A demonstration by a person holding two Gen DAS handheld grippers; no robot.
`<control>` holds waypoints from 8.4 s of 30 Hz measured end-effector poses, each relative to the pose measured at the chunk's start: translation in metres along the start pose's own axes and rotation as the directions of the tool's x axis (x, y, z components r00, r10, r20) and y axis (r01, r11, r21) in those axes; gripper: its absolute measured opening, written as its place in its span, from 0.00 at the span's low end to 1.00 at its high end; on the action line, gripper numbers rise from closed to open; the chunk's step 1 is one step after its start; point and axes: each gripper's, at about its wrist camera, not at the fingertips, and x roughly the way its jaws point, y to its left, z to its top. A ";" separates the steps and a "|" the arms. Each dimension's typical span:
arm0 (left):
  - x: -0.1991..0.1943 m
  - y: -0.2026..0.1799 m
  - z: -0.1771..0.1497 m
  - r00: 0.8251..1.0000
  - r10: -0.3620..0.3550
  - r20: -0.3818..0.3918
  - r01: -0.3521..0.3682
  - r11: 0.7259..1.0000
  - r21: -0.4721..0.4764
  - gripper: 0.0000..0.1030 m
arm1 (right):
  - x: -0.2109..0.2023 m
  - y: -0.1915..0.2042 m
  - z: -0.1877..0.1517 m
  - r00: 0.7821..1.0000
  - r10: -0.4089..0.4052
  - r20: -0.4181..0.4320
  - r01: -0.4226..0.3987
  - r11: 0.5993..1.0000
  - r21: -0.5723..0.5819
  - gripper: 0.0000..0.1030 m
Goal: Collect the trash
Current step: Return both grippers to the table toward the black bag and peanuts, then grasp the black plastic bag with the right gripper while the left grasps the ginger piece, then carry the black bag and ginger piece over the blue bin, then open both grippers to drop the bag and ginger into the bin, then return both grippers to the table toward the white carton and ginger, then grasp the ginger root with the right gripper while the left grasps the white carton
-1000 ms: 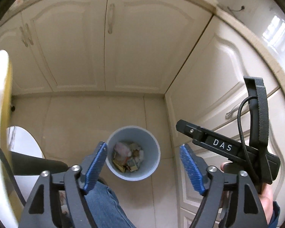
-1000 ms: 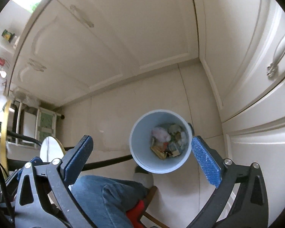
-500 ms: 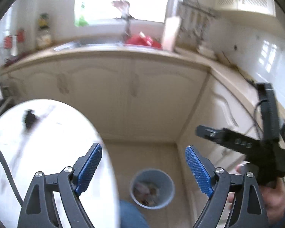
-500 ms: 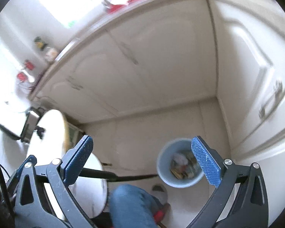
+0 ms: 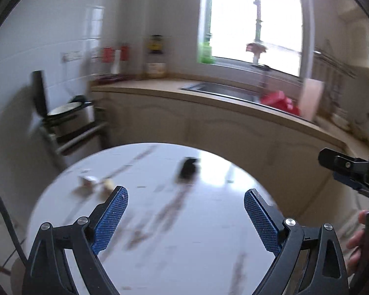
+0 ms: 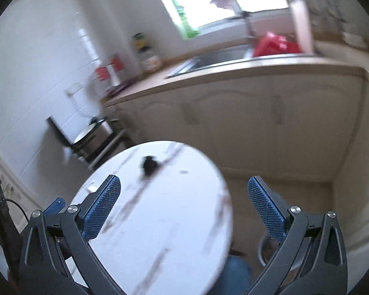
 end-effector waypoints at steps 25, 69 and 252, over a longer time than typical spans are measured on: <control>0.070 0.074 -0.013 0.980 0.134 -0.147 -0.155 0.978 -0.139 0.98 | 0.129 0.125 -0.025 0.981 -0.107 -0.160 0.058 0.957 -0.285 1.00; 0.250 0.124 0.010 0.954 -0.014 -0.299 -0.047 0.980 -0.195 0.19 | 0.274 0.095 -0.036 0.925 -0.137 -0.354 0.030 0.957 -0.290 0.32; 0.254 0.171 0.033 0.947 0.150 -0.283 -0.188 0.976 -0.112 0.89 | 0.299 0.219 -0.085 0.878 0.010 -0.478 -0.250 0.862 -0.441 0.22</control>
